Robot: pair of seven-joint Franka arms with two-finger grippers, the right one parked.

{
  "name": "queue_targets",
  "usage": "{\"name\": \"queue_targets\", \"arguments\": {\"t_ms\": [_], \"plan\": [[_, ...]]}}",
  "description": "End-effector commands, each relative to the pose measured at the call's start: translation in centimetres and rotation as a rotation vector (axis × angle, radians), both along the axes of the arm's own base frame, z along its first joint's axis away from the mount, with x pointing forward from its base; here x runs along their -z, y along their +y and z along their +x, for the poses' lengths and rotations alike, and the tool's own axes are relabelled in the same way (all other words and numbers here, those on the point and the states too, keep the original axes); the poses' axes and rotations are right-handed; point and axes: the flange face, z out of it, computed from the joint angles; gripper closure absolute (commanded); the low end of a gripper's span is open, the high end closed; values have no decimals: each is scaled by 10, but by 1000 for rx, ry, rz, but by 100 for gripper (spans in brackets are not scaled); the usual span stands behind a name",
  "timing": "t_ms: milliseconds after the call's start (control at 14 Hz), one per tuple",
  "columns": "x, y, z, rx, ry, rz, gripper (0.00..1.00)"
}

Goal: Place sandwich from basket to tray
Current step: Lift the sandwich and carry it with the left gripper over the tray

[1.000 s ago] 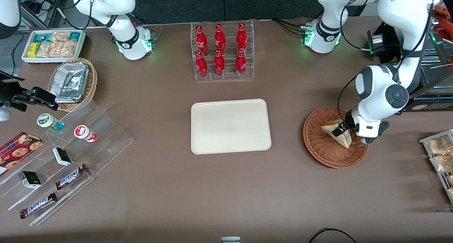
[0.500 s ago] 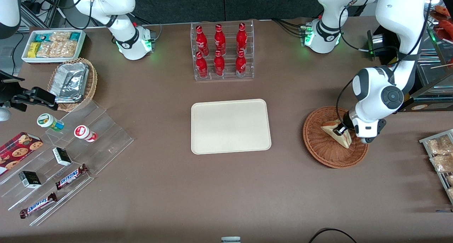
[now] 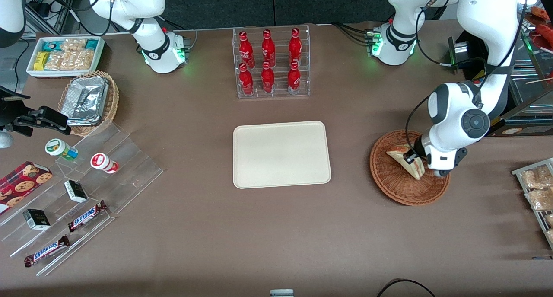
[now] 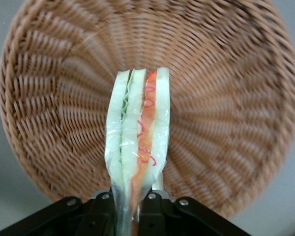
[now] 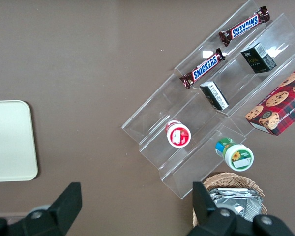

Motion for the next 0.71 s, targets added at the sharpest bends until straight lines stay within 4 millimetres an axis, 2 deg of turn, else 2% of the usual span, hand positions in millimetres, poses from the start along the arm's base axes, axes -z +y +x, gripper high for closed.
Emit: {"name": "queue_targets", "arguments": {"t_ms": [0, 143, 429, 643], "plan": [[-45, -45, 13, 92, 42, 5, 100], [-59, -83, 11, 160, 44, -6, 100], [-69, -177, -16, 376, 11, -6, 100], [-54, -242, -28, 487, 19, -60, 100]]}}
